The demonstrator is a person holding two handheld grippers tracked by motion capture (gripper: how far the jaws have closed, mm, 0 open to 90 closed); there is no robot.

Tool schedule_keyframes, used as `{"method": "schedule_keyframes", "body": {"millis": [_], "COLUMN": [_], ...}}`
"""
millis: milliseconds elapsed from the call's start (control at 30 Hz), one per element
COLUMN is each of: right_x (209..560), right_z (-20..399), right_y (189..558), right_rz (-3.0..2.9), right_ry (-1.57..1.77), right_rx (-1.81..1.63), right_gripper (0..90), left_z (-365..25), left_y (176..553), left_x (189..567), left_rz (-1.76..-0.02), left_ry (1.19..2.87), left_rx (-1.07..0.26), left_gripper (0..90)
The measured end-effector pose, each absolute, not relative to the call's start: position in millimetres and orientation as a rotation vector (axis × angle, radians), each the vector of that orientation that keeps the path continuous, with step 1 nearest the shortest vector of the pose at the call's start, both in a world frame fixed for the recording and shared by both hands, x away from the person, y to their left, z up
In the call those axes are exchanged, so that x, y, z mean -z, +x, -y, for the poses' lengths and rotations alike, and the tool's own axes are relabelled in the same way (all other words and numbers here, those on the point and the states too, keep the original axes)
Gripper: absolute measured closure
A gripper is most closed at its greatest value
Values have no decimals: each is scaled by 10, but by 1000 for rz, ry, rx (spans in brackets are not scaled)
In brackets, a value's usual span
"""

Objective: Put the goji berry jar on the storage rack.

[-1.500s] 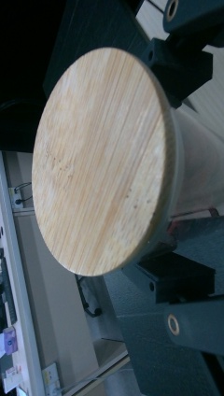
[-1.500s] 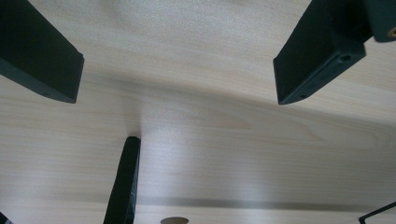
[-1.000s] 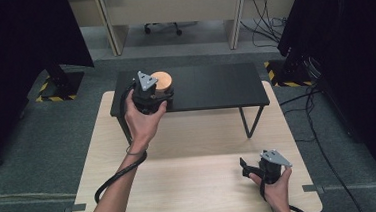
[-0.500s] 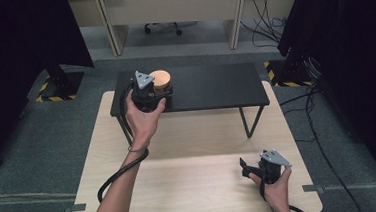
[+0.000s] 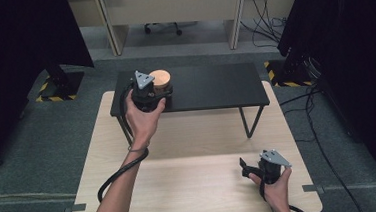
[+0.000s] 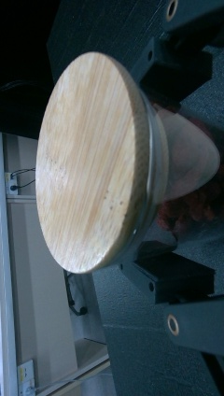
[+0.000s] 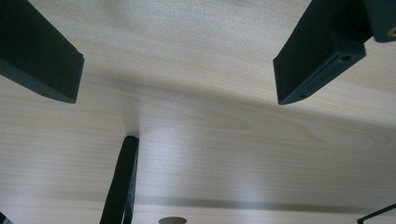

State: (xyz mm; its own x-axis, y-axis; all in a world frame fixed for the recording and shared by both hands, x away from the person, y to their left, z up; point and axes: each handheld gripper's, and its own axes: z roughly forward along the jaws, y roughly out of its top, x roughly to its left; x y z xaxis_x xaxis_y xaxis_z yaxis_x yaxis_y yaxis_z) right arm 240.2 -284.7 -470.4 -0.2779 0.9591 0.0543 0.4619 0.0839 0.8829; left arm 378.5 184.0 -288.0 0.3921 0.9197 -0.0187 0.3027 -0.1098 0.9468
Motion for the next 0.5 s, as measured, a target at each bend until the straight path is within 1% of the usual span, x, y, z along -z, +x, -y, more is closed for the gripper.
{"method": "schedule_keyframes", "body": {"millis": [400,433,467,500], "right_x": [4705,4706,4706,4706], "right_z": [2852,2853,2853,2852], "right_y": [2403,2402,2402,2402], "right_rz": [-1802,-1801,-1801,-1800], "right_ry": [1402,1404,1404,1405], "right_rx": [-1140,-1141,-1141,-1141], "right_gripper": [18,18,18,18], "left_z": [-1827,-1801,-1801,-1778], "left_y": [3770,3753,3753,3732], "left_x": [2896,2903,2903,2918], "left_rz": [-1100,-1111,-1111,-1115], "left_ry": [1632,1627,1627,1617], "left_rx": [-773,-788,-788,-807], "left_gripper": [253,224,173,173]}}
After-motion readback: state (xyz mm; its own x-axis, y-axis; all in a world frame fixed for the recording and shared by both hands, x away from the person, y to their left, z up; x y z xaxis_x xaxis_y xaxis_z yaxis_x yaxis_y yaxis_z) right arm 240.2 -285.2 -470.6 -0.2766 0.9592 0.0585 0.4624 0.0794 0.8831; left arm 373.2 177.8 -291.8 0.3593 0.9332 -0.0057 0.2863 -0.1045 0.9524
